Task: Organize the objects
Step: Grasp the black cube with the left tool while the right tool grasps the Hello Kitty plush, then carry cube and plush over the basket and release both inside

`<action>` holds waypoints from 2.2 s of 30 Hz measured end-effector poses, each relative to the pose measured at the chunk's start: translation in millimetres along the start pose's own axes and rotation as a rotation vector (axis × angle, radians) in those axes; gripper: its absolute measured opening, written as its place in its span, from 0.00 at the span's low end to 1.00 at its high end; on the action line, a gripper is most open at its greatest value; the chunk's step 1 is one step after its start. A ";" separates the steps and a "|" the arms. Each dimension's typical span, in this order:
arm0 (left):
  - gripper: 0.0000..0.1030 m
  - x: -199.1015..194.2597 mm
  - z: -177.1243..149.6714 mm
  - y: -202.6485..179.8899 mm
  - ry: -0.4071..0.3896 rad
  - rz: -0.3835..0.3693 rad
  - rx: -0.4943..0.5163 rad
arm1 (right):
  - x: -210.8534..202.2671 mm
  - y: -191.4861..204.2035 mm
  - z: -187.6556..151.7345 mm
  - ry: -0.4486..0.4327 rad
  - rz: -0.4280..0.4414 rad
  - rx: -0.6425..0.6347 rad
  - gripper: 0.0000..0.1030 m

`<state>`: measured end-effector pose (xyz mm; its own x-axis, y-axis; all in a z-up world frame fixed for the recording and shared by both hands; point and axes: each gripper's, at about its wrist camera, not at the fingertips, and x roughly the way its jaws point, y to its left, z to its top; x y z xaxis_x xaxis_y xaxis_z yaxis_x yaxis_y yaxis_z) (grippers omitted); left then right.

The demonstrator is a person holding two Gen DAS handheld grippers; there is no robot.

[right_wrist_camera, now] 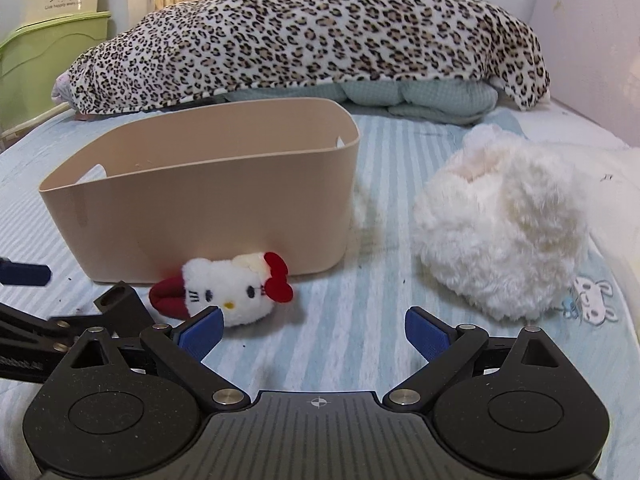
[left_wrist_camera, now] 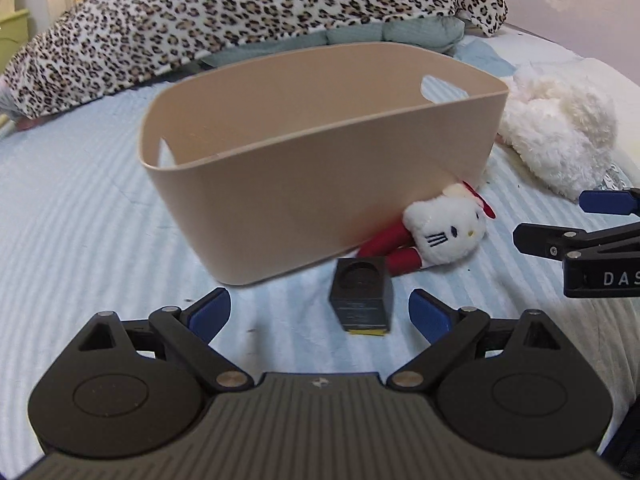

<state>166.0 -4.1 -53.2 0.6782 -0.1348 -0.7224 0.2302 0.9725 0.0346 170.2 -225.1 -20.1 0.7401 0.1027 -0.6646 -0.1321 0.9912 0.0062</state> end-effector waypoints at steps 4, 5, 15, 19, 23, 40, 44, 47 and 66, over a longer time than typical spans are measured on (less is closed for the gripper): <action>0.87 16.3 -3.2 -2.6 0.001 -0.005 -0.020 | 7.6 1.3 -1.4 0.014 0.011 -0.004 0.96; 0.80 19.6 -3.7 -2.5 0.006 -0.007 -0.026 | 9.5 2.5 -1.5 0.017 0.013 -0.007 0.96; 0.33 29.1 -2.5 13.5 0.021 -0.110 -0.078 | 33.6 34.0 7.2 0.022 0.044 -0.092 0.96; 0.33 26.8 -3.0 16.3 0.003 -0.066 -0.060 | 52.5 48.0 8.4 0.028 0.046 -0.108 0.96; 0.33 32.6 -6.9 28.7 0.010 -0.041 -0.083 | 70.2 58.0 5.0 0.035 0.061 -0.101 0.94; 0.33 24.1 -19.0 33.1 -0.027 -0.046 -0.114 | 53.1 54.3 -3.4 -0.029 0.118 -0.061 0.54; 0.33 8.2 -16.3 31.5 -0.047 -0.055 -0.103 | 30.1 54.5 -0.8 -0.065 0.118 -0.077 0.54; 0.33 -7.3 -13.8 28.9 -0.072 -0.056 -0.086 | 9.0 51.8 -0.3 -0.102 0.118 -0.077 0.54; 0.33 -78.3 56.6 27.8 -0.318 0.009 -0.031 | -42.3 26.9 61.6 -0.327 0.126 -0.023 0.54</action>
<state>158.8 22.7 43.5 0.8655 -0.1735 -0.4699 0.2045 0.9787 0.0153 175.9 -197.7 54.2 0.8886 0.2489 -0.3853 -0.2476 0.9674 0.0539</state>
